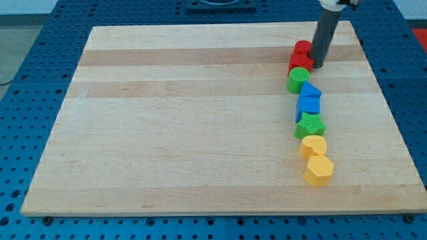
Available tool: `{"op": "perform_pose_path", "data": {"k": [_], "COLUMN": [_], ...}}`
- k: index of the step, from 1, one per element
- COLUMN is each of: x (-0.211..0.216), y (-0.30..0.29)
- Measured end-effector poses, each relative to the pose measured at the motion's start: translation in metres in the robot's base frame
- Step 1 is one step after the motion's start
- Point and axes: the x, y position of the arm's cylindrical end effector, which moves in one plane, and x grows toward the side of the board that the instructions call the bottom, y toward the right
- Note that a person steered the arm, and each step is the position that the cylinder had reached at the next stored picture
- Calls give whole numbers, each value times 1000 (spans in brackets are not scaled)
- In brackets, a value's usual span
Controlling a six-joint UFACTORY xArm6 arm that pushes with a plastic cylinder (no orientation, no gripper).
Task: Nudge the green circle and the red star up a bit
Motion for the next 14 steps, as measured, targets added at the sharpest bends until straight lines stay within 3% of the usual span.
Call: {"op": "perform_pose_path", "data": {"k": [2,4,6,7,8,10,12,14], "x": [-15,-55,-100,-84,-14,90,91,62], "y": [1,43,-56,-114,-120,-69,-69,-69]}}
